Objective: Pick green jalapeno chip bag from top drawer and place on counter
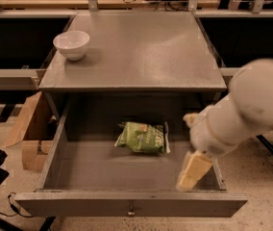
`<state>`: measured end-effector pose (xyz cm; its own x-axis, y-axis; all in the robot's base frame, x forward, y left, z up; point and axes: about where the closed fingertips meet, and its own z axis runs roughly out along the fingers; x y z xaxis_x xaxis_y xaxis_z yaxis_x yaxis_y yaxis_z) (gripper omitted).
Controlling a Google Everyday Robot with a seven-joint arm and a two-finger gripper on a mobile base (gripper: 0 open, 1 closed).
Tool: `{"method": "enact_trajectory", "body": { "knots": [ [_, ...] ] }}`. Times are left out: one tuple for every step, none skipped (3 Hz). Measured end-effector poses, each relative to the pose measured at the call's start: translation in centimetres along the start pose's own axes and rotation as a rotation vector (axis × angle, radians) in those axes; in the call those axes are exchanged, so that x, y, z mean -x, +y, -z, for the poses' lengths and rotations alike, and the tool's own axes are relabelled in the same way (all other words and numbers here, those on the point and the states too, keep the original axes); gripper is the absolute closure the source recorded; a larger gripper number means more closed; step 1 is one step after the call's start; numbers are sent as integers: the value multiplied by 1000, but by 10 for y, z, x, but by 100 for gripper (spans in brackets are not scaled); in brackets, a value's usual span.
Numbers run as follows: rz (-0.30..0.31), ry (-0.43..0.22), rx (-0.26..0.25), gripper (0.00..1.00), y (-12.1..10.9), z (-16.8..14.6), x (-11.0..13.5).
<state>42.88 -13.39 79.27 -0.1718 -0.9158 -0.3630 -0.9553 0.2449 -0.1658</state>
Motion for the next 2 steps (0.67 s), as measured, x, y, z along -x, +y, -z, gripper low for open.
{"method": "enact_trajectory", "body": {
  "knots": [
    [-23, -36, 31, 0, -2, -92, 6],
    [-38, -86, -35, 0, -24, -111, 16]
  ]
}}
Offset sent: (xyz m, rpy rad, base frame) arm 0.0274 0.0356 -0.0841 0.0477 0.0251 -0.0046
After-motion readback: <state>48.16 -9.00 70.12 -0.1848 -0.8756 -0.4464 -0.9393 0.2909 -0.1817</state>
